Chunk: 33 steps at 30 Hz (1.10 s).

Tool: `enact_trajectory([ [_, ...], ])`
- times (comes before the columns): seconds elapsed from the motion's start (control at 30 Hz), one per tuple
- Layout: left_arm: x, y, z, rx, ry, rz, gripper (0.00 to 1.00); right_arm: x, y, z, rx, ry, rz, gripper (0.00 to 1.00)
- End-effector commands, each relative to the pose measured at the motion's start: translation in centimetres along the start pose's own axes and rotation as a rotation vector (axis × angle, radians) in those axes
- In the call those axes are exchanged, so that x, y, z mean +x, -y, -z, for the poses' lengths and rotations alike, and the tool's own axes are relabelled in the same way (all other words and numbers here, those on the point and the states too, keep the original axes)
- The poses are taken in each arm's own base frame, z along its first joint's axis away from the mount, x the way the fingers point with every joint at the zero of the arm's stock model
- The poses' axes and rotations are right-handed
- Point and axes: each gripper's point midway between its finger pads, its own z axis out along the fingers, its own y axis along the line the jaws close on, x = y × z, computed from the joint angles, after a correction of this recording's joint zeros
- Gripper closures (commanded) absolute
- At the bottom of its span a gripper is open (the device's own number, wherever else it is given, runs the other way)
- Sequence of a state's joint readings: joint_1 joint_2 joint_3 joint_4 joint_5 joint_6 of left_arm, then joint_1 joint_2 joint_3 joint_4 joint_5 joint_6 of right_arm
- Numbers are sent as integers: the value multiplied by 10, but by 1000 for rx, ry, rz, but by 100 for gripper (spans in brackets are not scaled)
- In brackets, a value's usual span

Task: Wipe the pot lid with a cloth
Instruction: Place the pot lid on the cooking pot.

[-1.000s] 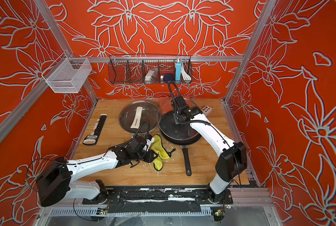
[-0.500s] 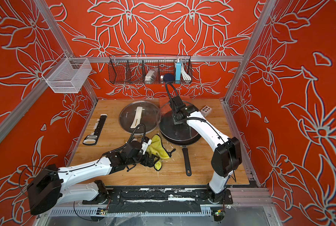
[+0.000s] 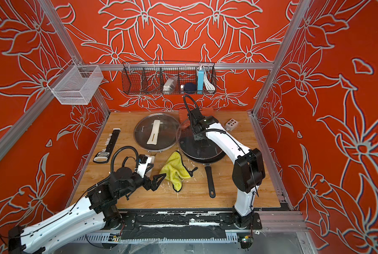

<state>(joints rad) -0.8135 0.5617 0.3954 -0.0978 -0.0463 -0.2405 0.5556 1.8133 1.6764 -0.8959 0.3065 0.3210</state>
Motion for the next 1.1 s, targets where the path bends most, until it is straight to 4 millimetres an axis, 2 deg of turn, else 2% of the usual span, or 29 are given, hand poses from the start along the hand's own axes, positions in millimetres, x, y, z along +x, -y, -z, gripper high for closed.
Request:
enact_trajectory([
  [0.0, 2, -7, 10, -26, 45, -55, 0, -32, 17, 19, 61, 113, -84, 100],
  [0.17, -4, -11, 20, -40, 97, -53, 0, -28, 21, 14, 96, 85, -90, 100],
  [0.43, -1, -11, 16, -45, 68, -59, 0, -23, 28, 16, 136, 74, -100, 100],
  [1.07, 0, -13, 18, -51, 70, -57, 0, -14, 19, -7, 126, 45, -98, 100],
])
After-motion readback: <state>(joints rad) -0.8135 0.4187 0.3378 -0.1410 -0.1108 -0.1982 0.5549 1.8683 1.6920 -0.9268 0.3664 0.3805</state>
